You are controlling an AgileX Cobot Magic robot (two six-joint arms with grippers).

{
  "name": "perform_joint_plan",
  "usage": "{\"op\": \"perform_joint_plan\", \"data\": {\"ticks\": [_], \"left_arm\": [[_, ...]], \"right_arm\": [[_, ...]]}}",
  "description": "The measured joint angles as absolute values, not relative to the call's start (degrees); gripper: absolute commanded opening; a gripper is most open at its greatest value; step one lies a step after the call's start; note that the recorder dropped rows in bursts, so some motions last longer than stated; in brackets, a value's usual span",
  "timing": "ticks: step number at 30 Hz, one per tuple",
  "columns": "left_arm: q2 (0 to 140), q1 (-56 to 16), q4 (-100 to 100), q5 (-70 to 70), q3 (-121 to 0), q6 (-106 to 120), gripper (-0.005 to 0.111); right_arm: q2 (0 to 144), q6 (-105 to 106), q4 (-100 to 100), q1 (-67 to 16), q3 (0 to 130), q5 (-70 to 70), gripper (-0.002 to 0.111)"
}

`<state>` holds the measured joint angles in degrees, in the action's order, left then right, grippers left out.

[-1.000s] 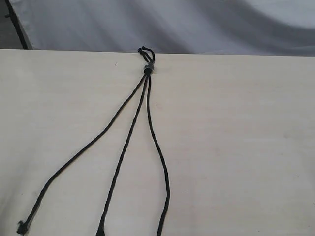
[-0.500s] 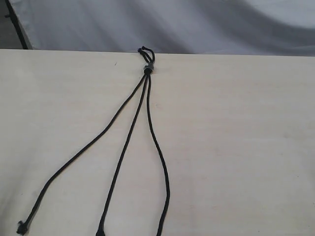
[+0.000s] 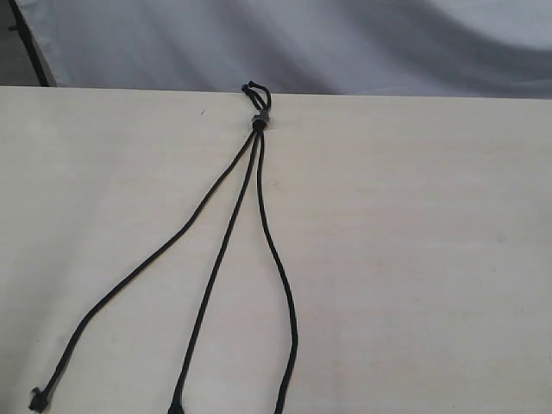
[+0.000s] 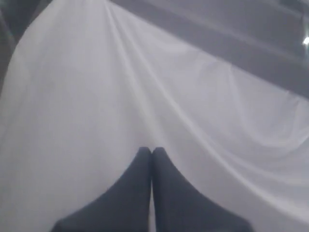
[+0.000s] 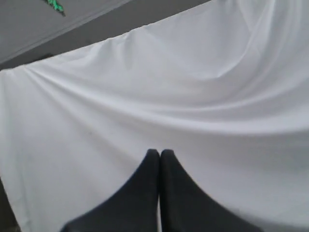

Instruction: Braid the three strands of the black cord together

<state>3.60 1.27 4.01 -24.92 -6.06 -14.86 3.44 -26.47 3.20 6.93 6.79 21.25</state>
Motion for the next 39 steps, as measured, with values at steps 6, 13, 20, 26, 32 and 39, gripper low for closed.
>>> {"op": "perform_joint_plan", "data": {"ticks": [6, 13, 20, 26, 32, 39], "left_arm": [[21.4, 1.3, 3.6, -7.5, -14.3, -13.2, 0.000], [43.7, 1.3, 0.9, -5.0, -15.5, -13.0, 0.000], [59.8, 1.3, 0.5, -9.7, -15.6, -12.8, 0.000], [65.1, 1.3, -0.9, -10.4, -16.8, -12.6, 0.000], [65.3, 1.3, -1.0, -10.6, -16.8, -12.6, 0.000], [65.3, 1.3, -1.1, -10.6, -16.8, -13.2, 0.000]], "right_arm": [[21.4, -53.3, 34.4, 4.1, 18.1, 13.9, 0.000], [50.5, -78.1, 65.5, -10.1, 26.8, 15.7, -0.001], [78.2, -79.6, 70.1, -27.4, 41.6, -10.0, -0.001], [93.2, -49.7, 43.6, -29.5, 59.1, -35.7, -0.001], [102.7, -8.7, -0.9, -30.9, 68.3, -40.1, 0.000], [109.7, -3.7, -9.1, -42.4, 71.5, -40.3, 0.012]]}}
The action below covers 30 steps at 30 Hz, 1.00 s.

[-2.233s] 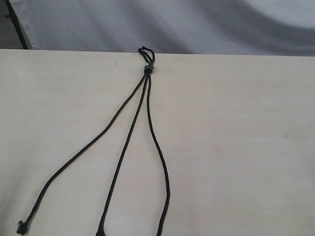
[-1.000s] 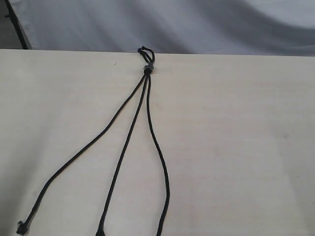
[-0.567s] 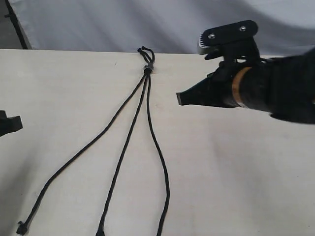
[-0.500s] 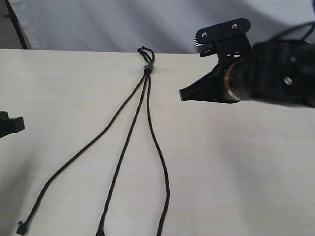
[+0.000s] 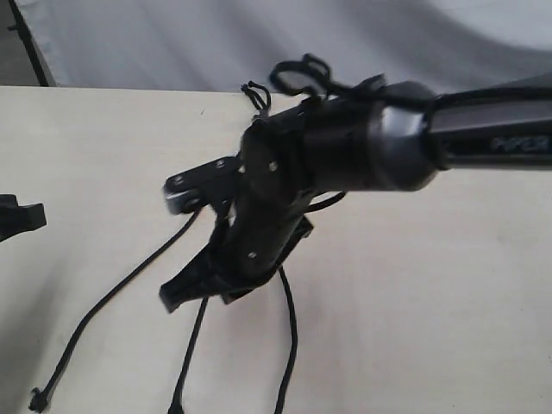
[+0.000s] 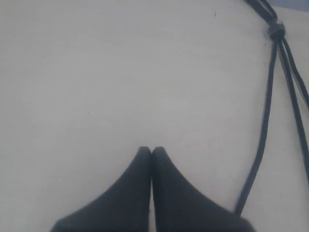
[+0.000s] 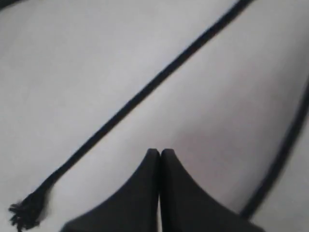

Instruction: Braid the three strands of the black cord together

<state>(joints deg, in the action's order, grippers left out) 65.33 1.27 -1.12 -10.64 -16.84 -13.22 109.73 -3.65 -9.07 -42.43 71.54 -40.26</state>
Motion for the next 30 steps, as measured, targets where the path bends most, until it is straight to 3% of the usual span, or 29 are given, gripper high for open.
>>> {"op": "perform_joint_plan", "data": {"ticks": [4, 7, 13, 18, 24, 30], "left_arm": [[65.3, 1.3, -1.1, -10.5, -16.8, -13.9, 0.000], [65.3, 1.3, -1.1, -10.3, -16.8, -14.3, 0.000], [65.3, 1.3, -1.1, -10.3, -16.8, -14.4, 0.000], [65.3, 1.3, -1.1, -10.3, -16.8, -14.5, 0.000], [65.3, 1.3, -1.1, -10.3, -16.8, -14.5, 0.000], [65.3, 1.3, -1.1, -10.3, -16.8, -14.5, 0.000]], "right_arm": [[113.3, -10.2, -4.4, -48.6, 74.7, -40.4, 0.040], [115.4, -13.1, -2.7, -51.3, 76.5, -40.4, 0.048], [119.2, -17.3, -1.8, -52.7, 77.5, -40.5, 0.039], [120.0, -18.3, -0.5, -52.7, 77.9, -40.7, 0.000], [118.2, -15.3, 2.3, -52.7, 78.3, -44.6, 0.000], [107.5, -18.6, 19.2, -50.6, 80.4, -57.3, 0.000]]}}
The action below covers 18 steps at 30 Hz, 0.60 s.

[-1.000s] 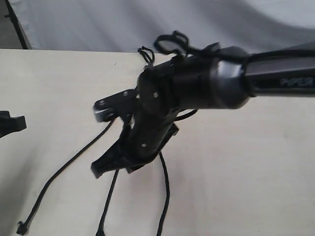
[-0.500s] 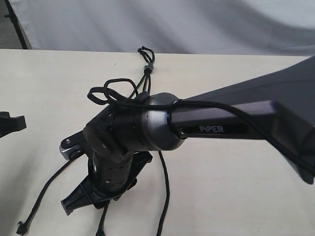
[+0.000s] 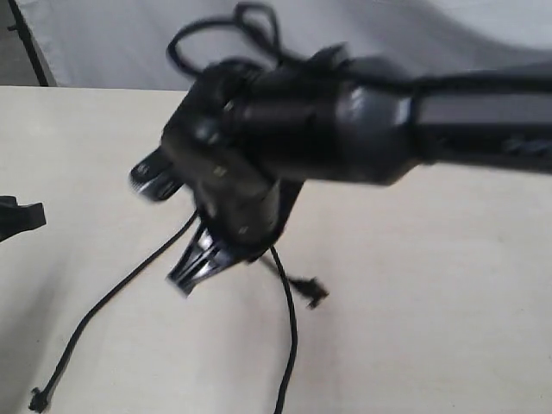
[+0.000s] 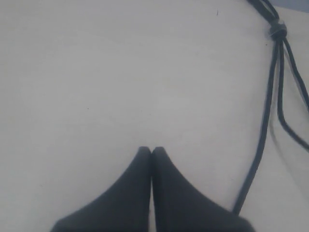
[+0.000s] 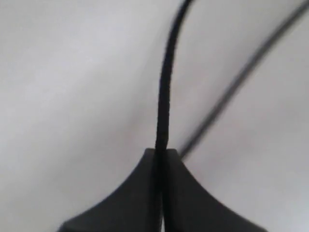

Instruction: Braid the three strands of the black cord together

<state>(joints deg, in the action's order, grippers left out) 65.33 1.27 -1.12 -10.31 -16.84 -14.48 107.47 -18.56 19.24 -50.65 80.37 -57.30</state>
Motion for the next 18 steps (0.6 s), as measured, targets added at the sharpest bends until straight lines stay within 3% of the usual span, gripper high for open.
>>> {"op": "perform_joint_plan", "data": {"ticks": [10, 18], "left_arm": [[65.3, 1.3, -1.1, -10.3, -16.8, -14.5, 0.000], [65.3, 1.3, -1.1, -10.3, -16.8, -14.5, 0.000]], "right_arm": [[93.4, -24.9, 33.5, -29.0, 79.0, -67.6, 0.000], [95.7, -25.6, 27.3, -13.7, 66.4, -54.3, 0.000]]}}
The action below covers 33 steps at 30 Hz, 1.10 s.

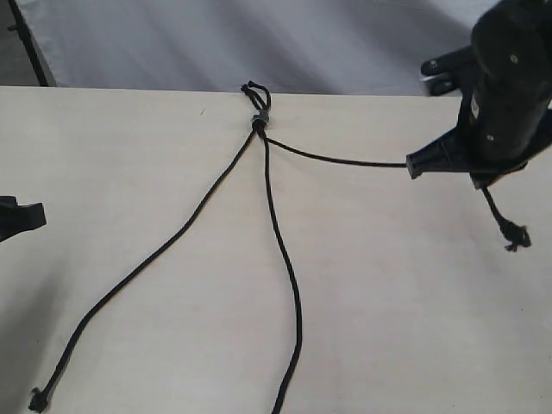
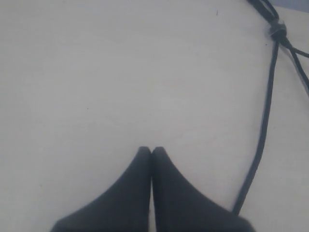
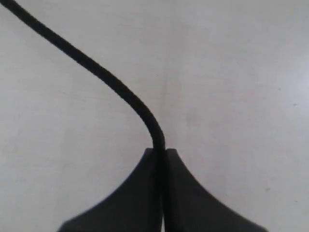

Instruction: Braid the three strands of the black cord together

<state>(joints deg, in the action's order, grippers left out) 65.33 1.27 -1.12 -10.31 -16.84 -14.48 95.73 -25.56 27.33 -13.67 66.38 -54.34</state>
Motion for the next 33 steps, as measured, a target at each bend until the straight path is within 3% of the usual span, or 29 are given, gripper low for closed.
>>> {"op": "perform_joint_plan", "data": {"ticks": [8, 10, 13, 16, 21, 23, 25, 28, 31, 33], "left_arm": [[65.3, 1.3, -1.1, -10.3, -16.8, -14.5, 0.000], [65.3, 1.3, -1.1, -10.3, -16.8, -14.5, 0.000], [65.3, 1.3, -1.1, -10.3, -16.8, -14.5, 0.000], [65.3, 1.3, -1.1, -10.2, -16.8, -14.5, 0.000], [65.3, 0.0, -1.1, -8.5, -17.3, -15.6, 0.000], [65.3, -3.0, -1.1, -4.0, -18.5, -15.7, 0.002], [65.4, -10.4, -0.9, 4.1, -21.0, -15.8, 0.013], [65.5, -22.4, 1.5, 8.3, -24.0, -16.0, 0.045], [70.3, -38.3, 4.0, 8.4, -30.7, -16.0, 0.050], [77.2, -44.0, 4.0, 8.5, -36.1, -16.0, 0.050]], "right_arm": [[103.3, -27.7, 26.2, -9.9, 59.5, -41.6, 0.000], [104.9, -28.1, 26.2, -9.9, 59.4, -41.3, 0.008], [107.3, -29.1, 26.1, -9.9, 59.3, -41.0, 0.036], [109.2, -30.0, 26.1, -9.9, 59.3, -41.0, 0.056], [108.7, -30.0, 26.0, -9.9, 59.2, -39.5, 0.060], [107.2, -30.1, 25.5, -9.9, 59.2, -37.1, 0.060], [104.8, -30.1, 25.2, -9.9, 59.2, -32.4, 0.060], [103.4, -30.2, 25.2, -9.9, 59.2, -26.4, 0.060], [103.4, -30.2, 25.4, -9.9, 59.2, -24.2, 0.060], [103.4, -30.2, 26.8, -9.9, 59.2, -24.3, 0.060]]}}
